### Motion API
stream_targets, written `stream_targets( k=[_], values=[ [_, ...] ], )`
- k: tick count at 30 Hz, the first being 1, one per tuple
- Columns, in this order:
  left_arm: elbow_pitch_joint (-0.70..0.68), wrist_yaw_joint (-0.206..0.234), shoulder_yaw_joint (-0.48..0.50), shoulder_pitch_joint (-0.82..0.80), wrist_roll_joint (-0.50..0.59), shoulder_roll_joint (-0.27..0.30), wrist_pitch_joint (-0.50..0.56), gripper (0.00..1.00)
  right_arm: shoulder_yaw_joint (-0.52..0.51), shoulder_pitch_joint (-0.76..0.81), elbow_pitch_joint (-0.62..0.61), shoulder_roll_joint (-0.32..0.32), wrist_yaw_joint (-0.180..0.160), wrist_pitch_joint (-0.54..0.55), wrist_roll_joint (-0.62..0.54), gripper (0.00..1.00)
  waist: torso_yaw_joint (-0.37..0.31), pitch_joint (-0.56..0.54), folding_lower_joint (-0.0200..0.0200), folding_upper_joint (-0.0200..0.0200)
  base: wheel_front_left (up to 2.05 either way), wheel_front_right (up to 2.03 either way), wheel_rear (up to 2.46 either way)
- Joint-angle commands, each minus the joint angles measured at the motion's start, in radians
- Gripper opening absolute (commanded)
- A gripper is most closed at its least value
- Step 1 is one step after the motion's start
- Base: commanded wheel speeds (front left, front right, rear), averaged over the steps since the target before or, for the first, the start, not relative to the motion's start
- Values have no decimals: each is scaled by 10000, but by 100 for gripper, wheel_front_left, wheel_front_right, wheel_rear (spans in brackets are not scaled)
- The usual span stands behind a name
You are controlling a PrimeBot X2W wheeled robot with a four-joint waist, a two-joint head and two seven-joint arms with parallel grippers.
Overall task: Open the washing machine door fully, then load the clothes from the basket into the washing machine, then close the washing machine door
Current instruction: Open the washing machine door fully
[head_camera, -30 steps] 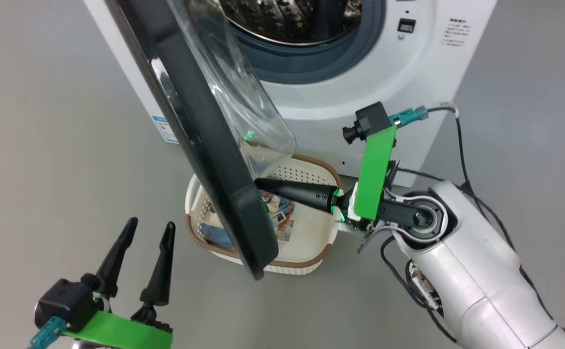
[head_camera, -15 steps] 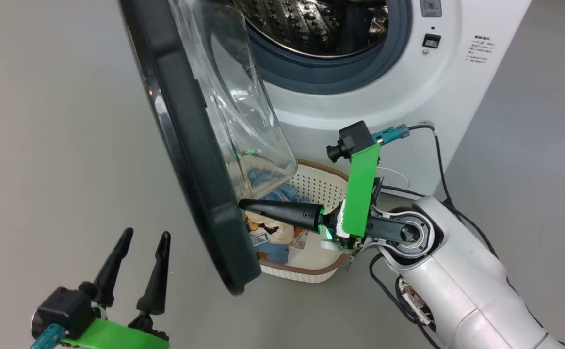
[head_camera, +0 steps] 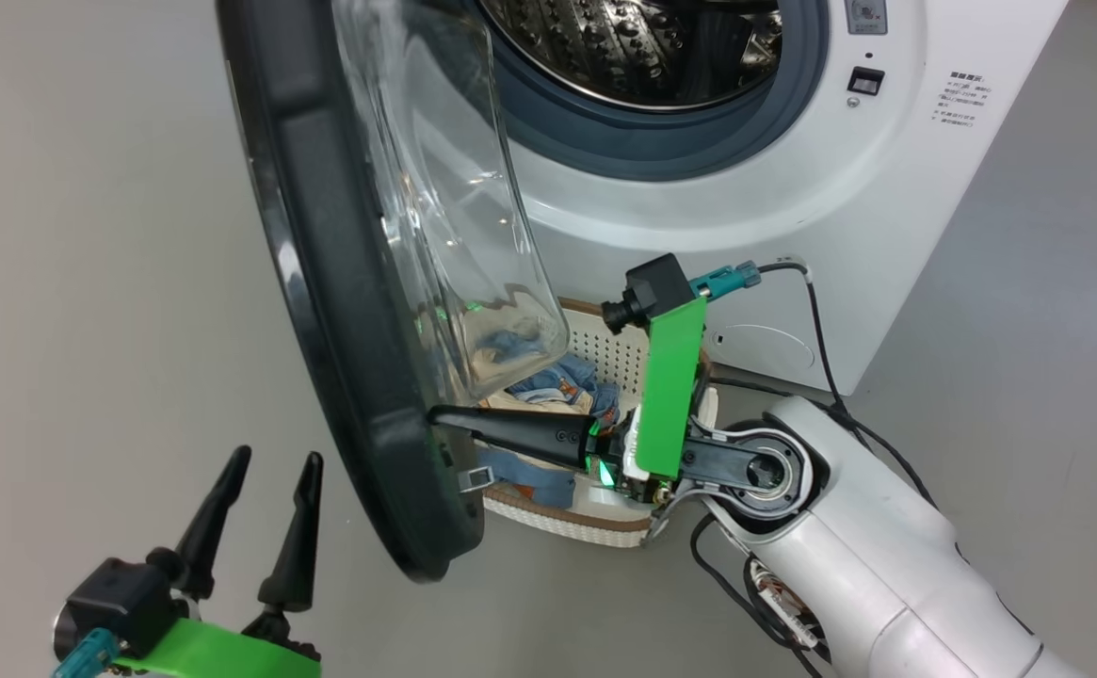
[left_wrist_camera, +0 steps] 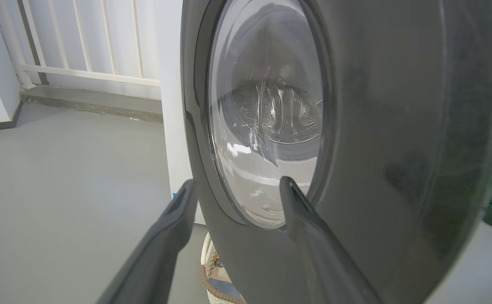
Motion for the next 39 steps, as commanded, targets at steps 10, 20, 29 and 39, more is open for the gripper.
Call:
stream_targets(
  k=[10, 20, 29, 39],
  values=[
    [-149, -31, 512, -352, -68, 265, -80, 100, 356, -525, -150, 378, 16, -346, 362, 0, 113, 98, 0, 0, 0, 0, 0],
    [-127, -31, 639, -282, -20, 300, -80, 100, 27, -333, 194, 371, 16, -567, -246, 62, -175, -72, 0, 0, 0, 0, 0],
    [-49, -31, 781, -179, -28, 381, -80, 100, -381, 415, 298, -219, 16, -661, -1056, 100, -517, -269, 0, 0, 0, 0, 0],
    [-60, -31, 938, -21, 0, 439, -80, 100, -716, 1398, 431, -1230, 16, -1470, -1907, 100, -781, -365, 0, 0, 0, 0, 0]
  ],
)
